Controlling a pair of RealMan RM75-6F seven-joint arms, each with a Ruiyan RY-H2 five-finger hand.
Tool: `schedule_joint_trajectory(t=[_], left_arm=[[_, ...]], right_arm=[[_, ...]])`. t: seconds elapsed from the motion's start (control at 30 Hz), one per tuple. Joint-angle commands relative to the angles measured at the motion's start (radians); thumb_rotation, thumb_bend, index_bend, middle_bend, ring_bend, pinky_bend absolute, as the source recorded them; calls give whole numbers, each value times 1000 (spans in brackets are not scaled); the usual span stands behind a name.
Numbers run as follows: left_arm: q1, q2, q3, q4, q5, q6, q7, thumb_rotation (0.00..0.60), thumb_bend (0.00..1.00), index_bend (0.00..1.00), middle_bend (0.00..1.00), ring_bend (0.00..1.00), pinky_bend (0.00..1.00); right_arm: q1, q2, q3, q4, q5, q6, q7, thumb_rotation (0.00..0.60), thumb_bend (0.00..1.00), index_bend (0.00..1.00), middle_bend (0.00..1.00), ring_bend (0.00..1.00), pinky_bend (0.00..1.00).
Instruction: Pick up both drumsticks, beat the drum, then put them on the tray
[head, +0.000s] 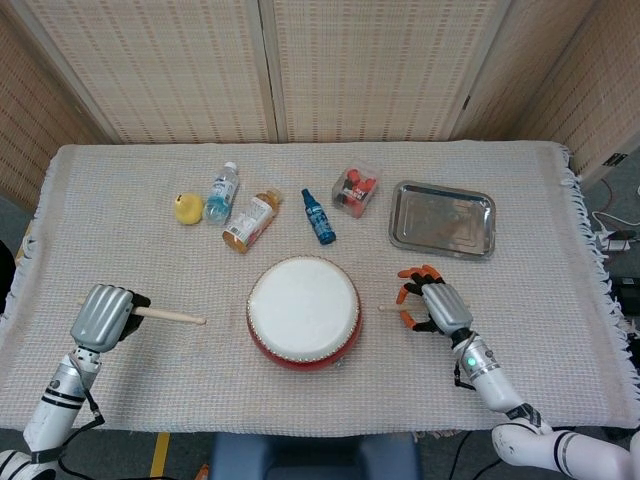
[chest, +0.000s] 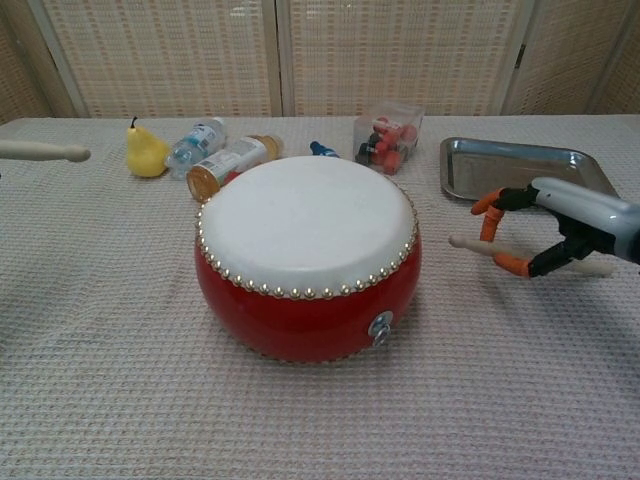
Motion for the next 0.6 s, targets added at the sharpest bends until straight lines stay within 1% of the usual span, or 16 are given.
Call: schedule_joint_trajectory(t=[0.03,0.07,0.13,0.23,0.27,0.33,0.37,0.43,0.53,0.6], left_arm=[[1,2,1,-5,0,0,2,600,892,1000,1000,1000,1000],[1,3,0,-9,0,-1,3,600,891,1000,1000,1000,1000],[1,4,0,-14,-1,-2,4,600,892,1000,1000,1000,1000],[2,6,-1,-24,-2,-1,8,600,892,1000,1000,1000,1000],[3,8,-1,-28,-2,-1,9,600,892,1000,1000,1000,1000],[2,10,-1,-36,-3,-3,12,600,892,1000,1000,1000,1000],[2,11,-1,-38,-4,-5,15,600,892,1000,1000,1000,1000],[3,12,-1,-40,-5,-6,17,600,892,1000,1000,1000,1000],[3,15,-1,-46,-7,-7,21,600,892,1000,1000,1000,1000],[3,16,-2,-48,-8,-9,23,600,891,1000,1000,1000,1000]], right_arm=[[-70,150,30,-101,-83,68,590,600,443,651,190,27,84],[-78,163,29,-89,-94,74,694,600,443,651,195,34,86],[-85,177,22,-64,-115,79,833,600,443,651,203,49,88],[-87,199,-9,-16,-181,91,1091,600,443,651,215,66,99],[-86,200,-18,10,-200,101,1197,600,443,651,220,73,104],[-81,193,-31,57,-224,113,1337,600,443,651,230,90,116],[-77,183,-46,97,-248,123,1417,600,443,649,234,98,122],[-69,164,-62,155,-271,138,1531,600,443,643,241,111,132],[-52,123,-99,257,-309,148,1652,600,443,630,251,129,147],[-43,96,-110,307,-315,161,1747,600,443,623,258,145,169]])
